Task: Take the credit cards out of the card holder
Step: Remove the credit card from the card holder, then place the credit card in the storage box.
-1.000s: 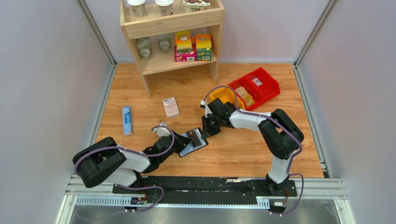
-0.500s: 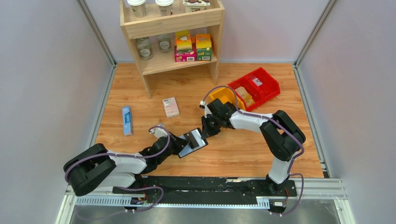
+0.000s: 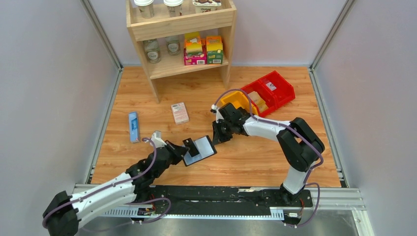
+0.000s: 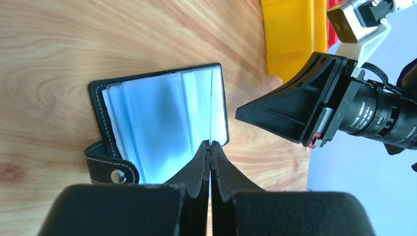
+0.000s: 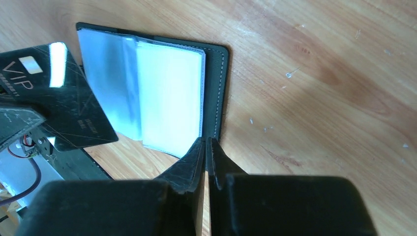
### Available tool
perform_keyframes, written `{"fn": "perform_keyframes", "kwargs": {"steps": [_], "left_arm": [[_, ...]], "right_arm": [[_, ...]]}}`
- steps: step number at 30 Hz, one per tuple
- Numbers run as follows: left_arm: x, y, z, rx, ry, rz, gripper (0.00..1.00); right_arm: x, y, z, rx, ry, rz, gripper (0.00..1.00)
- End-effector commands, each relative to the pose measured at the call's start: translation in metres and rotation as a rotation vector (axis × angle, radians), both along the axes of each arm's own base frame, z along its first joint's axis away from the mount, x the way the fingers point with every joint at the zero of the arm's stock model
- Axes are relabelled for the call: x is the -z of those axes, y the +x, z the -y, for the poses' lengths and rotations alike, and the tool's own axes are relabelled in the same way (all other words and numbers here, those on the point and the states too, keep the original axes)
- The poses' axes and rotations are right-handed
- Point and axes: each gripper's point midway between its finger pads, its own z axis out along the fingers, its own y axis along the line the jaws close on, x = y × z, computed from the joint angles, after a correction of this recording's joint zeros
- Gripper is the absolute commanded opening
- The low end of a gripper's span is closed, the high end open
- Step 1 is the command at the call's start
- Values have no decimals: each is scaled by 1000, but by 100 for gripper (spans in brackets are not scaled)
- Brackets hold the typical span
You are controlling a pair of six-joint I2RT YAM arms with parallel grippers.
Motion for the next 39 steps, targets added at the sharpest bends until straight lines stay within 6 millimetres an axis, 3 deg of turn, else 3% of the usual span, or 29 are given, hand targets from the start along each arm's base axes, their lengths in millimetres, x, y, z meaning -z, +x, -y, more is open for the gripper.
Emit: {"fn": "perform_keyframes", "kwargs": {"steps": [1,4,12,19,24,25,32,34,39], "left_arm": [[-5,-6,-21,-1,106,32,0],[-20,-6,-20,21,88,94,0],[-80,4,-4,4,-184,297,0],[-140,14,10,-5,-375,434,0],[-163,20,28,30,-427,459,0],[-174,20,31,39,-456,480,0],[-190,24,50,86,-488,504,0],[-194,24,52,92,-500,512,0],[-190,24,52,93,-500,505,0]], "right_arm": [[-42,12,-10,23,65,82,8],[-58,13,-12,48,112,105,12],[-124,4,-14,174,388,191,58],[-172,-11,-13,374,749,206,70],[-197,-19,-18,400,916,211,70],[-199,-18,-20,402,930,205,70],[-206,-8,-30,420,966,190,68],[-211,-7,-32,414,984,199,59],[-219,-6,-28,399,1002,246,16]]}}
